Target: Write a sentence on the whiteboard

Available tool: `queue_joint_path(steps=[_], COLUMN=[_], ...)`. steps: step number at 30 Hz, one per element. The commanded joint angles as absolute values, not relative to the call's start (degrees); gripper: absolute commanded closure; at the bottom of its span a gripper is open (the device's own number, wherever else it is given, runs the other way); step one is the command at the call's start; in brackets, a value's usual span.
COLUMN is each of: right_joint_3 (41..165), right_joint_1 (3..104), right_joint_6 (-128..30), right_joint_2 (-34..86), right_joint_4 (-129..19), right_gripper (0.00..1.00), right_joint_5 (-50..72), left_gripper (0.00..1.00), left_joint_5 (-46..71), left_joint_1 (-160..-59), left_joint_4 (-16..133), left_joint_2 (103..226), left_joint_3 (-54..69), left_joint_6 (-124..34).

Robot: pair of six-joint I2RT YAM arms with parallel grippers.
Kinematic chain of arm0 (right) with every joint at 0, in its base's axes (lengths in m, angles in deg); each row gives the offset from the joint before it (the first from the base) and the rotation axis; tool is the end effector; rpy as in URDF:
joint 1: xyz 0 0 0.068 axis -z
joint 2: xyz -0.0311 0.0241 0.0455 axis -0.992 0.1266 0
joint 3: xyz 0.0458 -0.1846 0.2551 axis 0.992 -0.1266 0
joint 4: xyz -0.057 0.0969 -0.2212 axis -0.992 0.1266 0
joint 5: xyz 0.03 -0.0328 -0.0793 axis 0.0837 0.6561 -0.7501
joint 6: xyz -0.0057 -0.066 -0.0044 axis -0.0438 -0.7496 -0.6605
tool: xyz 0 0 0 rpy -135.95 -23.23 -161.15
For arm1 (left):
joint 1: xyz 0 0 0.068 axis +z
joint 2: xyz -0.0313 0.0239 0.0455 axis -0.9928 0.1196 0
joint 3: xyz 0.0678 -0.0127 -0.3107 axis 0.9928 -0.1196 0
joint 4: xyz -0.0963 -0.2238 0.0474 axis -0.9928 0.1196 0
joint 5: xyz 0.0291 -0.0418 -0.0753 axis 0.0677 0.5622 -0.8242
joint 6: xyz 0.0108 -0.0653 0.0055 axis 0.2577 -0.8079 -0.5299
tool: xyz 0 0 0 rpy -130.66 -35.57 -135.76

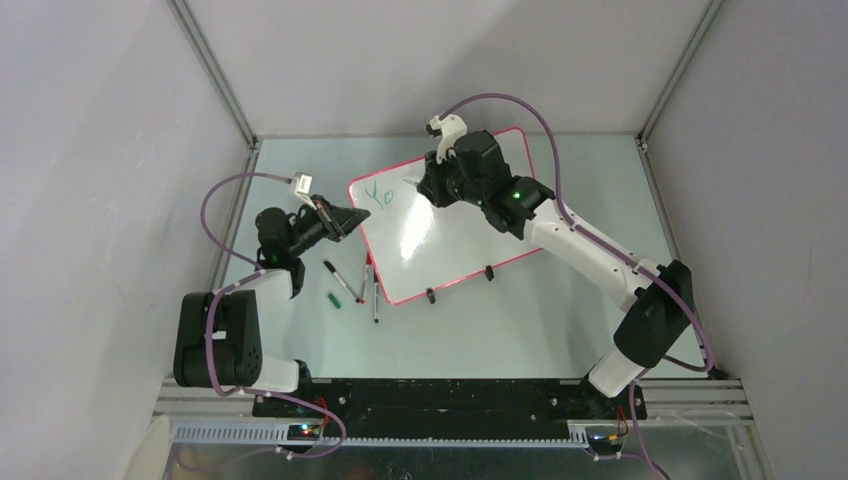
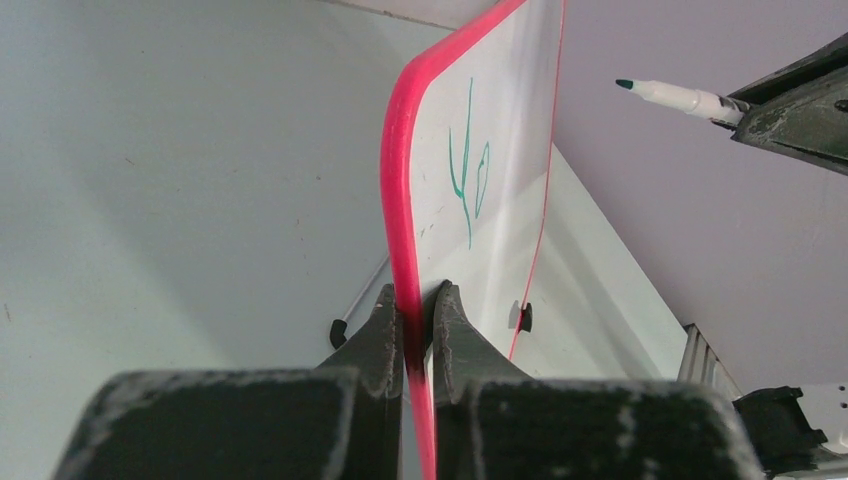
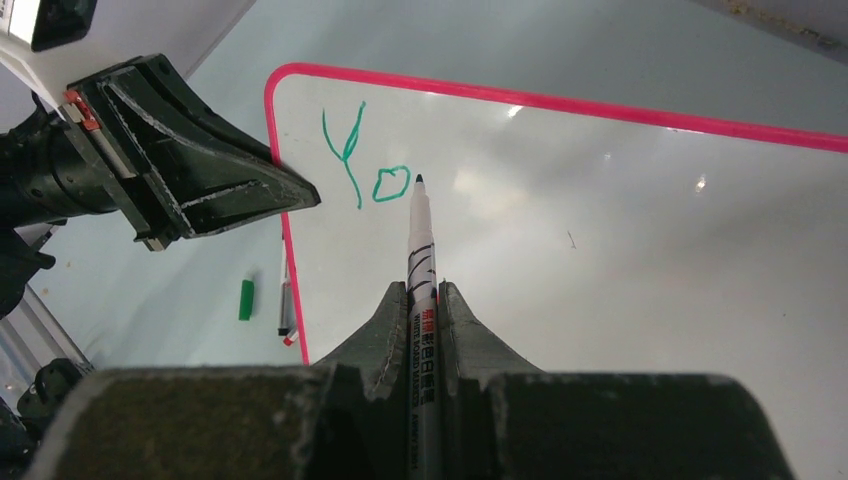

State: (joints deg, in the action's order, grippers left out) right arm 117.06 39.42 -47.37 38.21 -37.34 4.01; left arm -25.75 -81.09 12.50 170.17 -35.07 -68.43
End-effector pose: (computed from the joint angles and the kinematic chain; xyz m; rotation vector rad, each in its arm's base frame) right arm 0.2829 0.2680 0.4198 -0.6163 1.9152 0.6033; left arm 0.2739 -0.0283 0.2716 0.1006 1.7231 -1.0901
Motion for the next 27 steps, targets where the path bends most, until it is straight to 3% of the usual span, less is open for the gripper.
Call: queue_joint_path(steps=[1, 27], right_joint_3=[118.11, 127.18], right_joint_1=[39.12, 37.91], right_joint_6=[-46.80, -52.71], right_joint_2=[38.18, 46.09], right_joint_4=[-40.96, -32.25], right_gripper=[1.00, 1.00], right_joint_5=[3.28, 1.31], left_gripper=[1.00, 1.00], left_joint_5=[-17.56, -17.11], left_joint_1=[-82.08, -82.11], left_joint_4=[21.50, 21.42], left_joint_2=[171.76, 171.62], left_joint_3=[-36.39, -36.57], left_joint_6=[-56.32, -56.42])
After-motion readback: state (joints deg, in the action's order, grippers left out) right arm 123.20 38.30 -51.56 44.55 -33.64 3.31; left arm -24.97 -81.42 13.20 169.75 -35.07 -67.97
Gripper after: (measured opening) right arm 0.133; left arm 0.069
